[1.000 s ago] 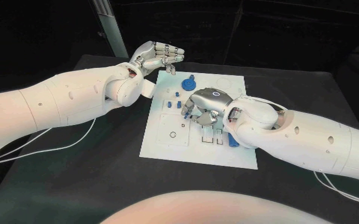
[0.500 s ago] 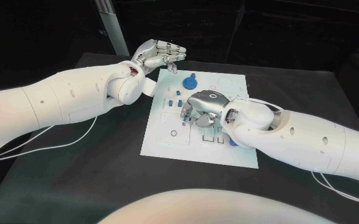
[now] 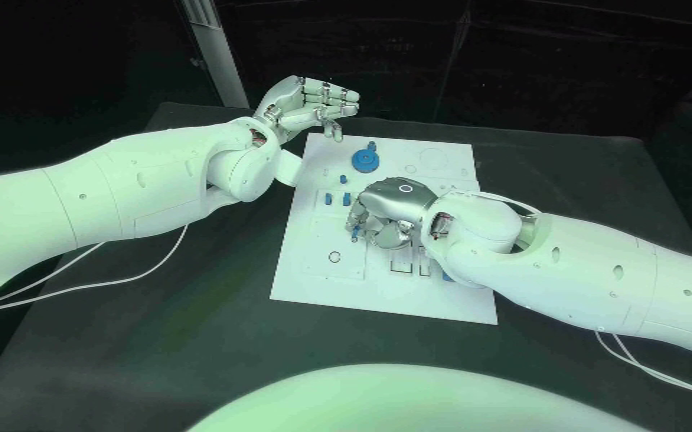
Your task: Assemble the parts on the task board
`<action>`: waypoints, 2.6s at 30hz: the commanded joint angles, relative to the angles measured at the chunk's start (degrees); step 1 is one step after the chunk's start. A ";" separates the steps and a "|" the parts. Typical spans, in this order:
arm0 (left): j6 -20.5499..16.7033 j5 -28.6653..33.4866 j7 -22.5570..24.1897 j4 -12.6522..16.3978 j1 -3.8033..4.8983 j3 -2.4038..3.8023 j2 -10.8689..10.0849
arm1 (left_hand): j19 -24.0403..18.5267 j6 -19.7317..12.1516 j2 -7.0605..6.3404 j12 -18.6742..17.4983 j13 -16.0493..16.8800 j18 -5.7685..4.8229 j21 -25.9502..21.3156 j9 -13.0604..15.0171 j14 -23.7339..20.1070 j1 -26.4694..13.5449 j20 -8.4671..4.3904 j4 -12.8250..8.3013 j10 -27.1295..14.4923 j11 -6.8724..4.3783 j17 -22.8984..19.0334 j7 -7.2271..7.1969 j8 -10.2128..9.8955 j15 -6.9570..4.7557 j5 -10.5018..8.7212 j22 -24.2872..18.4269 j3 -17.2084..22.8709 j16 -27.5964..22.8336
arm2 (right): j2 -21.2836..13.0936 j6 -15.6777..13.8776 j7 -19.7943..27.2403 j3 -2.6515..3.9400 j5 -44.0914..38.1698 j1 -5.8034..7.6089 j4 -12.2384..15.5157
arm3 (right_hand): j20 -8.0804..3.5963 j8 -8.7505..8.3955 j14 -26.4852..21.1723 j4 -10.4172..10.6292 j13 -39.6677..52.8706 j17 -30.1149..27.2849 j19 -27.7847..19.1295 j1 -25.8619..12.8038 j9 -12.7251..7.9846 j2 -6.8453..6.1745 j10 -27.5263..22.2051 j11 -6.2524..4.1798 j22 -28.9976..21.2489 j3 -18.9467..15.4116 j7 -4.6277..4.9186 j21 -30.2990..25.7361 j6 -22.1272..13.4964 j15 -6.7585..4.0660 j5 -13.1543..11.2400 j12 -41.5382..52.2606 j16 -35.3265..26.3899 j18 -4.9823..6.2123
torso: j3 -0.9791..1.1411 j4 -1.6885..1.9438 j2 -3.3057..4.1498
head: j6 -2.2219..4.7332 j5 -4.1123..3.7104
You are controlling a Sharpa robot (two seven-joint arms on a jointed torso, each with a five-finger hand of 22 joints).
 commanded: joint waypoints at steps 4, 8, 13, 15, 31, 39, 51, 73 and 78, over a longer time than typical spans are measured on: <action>0.70 0.10 0.02 -0.09 0.08 0.02 0.07 | -0.44 0.13 0.07 0.30 -0.09 0.77 -0.23 -0.06 -0.27 0.24 0.03 -0.09 -0.48 0.16 -0.13 0.11 0.21 0.02 -0.06 -0.06 0.09 -0.17 | 0.12 1.22 0.38 -0.01 -0.50 -0.03 -0.07 | 0.20 -0.42 1.65 0.22 0.04 0.09 0.28 -0.37 0.02 -0.27 -0.13 0.48 0.09 0.26 0.41 0.37 0.06 -0.06 0.26 -0.24 0.37 -0.30 | -0.01 -0.05 -0.03 | -0.09 0.07; 0.74 0.10 0.02 -0.12 0.07 0.02 0.12 | -0.44 0.13 0.07 0.30 -0.09 0.77 -0.23 -0.06 -0.27 0.24 0.03 -0.09 -0.48 0.16 -0.13 0.11 0.21 0.02 -0.06 -0.06 0.09 -0.17 | 0.17 1.60 0.39 -0.02 -0.50 -0.08 -0.15 | 0.20 -0.42 1.65 0.22 0.04 0.09 0.28 -0.37 0.02 -0.27 -0.13 0.48 0.09 0.26 0.41 0.37 0.06 -0.06 0.26 -0.24 0.37 -0.30 | -0.02 -0.04 0.01 | -0.15 0.09; 0.73 0.10 0.00 -0.14 0.07 0.02 0.12 | -0.44 0.13 0.07 0.30 -0.09 0.77 -0.23 -0.06 -0.27 0.24 0.03 -0.09 -0.48 0.16 -0.13 0.11 0.21 0.02 -0.06 -0.06 0.09 -0.17 | 0.22 1.85 0.39 -0.03 -0.67 -0.12 -0.21 | 0.20 -0.42 1.65 0.22 0.04 0.09 0.28 -0.37 0.02 -0.27 -0.13 0.48 0.09 0.26 0.41 0.37 0.06 -0.06 0.26 -0.24 0.37 -0.30 | 0.03 -0.05 0.02 | -0.25 0.10; 0.74 0.10 -0.01 -0.15 0.07 0.02 0.11 | -0.44 0.13 0.07 0.30 -0.09 0.77 -0.23 -0.06 -0.27 0.24 0.03 -0.09 -0.48 0.16 -0.13 0.11 0.21 0.02 -0.06 -0.06 0.09 -0.17 | 0.31 1.99 0.32 -0.04 -0.92 -0.15 -0.29 | 0.20 -0.42 1.65 0.22 0.04 0.09 0.28 -0.37 0.02 -0.27 -0.13 0.48 0.09 0.26 0.41 0.37 0.06 -0.06 0.26 -0.24 0.37 -0.30 | 0.00 -0.04 0.01 | -0.27 0.05; 0.79 0.10 -0.05 -0.18 0.07 0.02 0.18 | -0.44 0.13 0.07 0.30 -0.09 0.77 -0.23 -0.06 -0.27 0.24 0.03 -0.09 -0.48 0.16 -0.13 0.11 0.21 0.02 -0.06 -0.06 0.09 -0.17 | 1.40 2.34 -0.31 -0.19 -3.88 -0.84 -0.80 | 0.25 -0.53 1.66 0.22 0.04 0.17 0.22 -0.54 0.00 -0.44 -0.23 0.50 0.08 0.19 0.42 0.41 -0.01 -0.01 0.21 -0.35 0.47 -0.29 | -0.03 -0.04 0.00 | -0.38 0.07; 0.79 0.10 -0.16 -0.24 0.07 0.02 0.13 | -0.44 0.13 0.07 0.30 -0.09 0.77 -0.23 -0.06 -0.27 0.24 0.03 -0.09 -0.48 0.16 -0.13 0.11 0.21 0.02 -0.06 -0.06 0.09 -0.17 | 1.15 1.29 0.00 -1.21 -3.82 -0.94 -0.67 | 1.05 -1.39 1.36 1.46 -0.38 -0.15 -0.88 -3.41 -0.78 -2.62 -4.81 1.86 -1.42 -1.41 1.60 -0.36 -3.25 1.13 1.55 -3.17 0.40 -0.12 | -0.02 -0.03 -0.04 | -0.41 0.03; 1.00 0.10 -0.38 -0.45 0.07 0.02 0.11 | -0.44 0.13 0.07 0.30 -0.09 0.77 -0.23 -0.06 -0.27 0.24 0.03 -0.09 -0.48 0.16 -0.13 0.11 0.21 0.02 -0.06 -0.06 0.09 -0.17 | -1.68 -9.85 2.98 -1.41 -0.10 -0.96 1.29 | 2.59 -0.92 -1.74 2.58 0.13 -7.03 -6.42 -3.88 -0.76 -3.80 -11.48 3.76 -11.66 -5.96 3.51 -6.78 -8.95 2.67 2.67 -2.99 -4.34 1.62 | 0.04 0.06 -0.01 | 0.08 -0.68; 1.38 0.10 -0.54 -0.80 0.07 0.00 -0.30 | -0.44 0.13 0.07 0.30 -0.09 0.77 -0.23 -0.06 -0.27 0.24 0.03 -0.09 -0.48 0.16 -0.13 0.11 0.21 0.02 -0.06 -0.06 0.09 -0.17 | -16.46 -4.63 -0.95 1.24 6.47 2.67 5.35 | 2.00 -1.20 -0.70 4.08 -0.19 -6.86 -4.37 -4.39 -0.88 -5.29 -12.27 2.38 -9.45 -11.59 1.48 -5.59 -9.94 1.73 4.19 -0.31 -3.36 1.19 | 0.04 -0.07 -0.02 | 2.35 -2.92; 1.42 0.10 -0.56 -0.79 0.06 -0.01 -0.24 | -0.43 0.04 0.08 0.47 -0.10 0.76 -0.24 -0.08 -0.28 0.17 0.05 -0.09 -0.64 0.18 -0.21 0.12 0.28 0.05 -0.06 -0.06 0.09 -0.15 | -16.68 -1.24 -2.07 1.30 4.15 2.91 4.34 | 1.95 -1.12 -0.64 4.42 -0.12 -7.17 -4.34 -3.94 -0.82 -5.07 -12.89 2.27 -9.82 -13.47 0.89 -5.96 -10.16 1.67 4.33 0.15 -3.49 1.21 | 0.05 -0.05 0.03 | 2.31 -3.16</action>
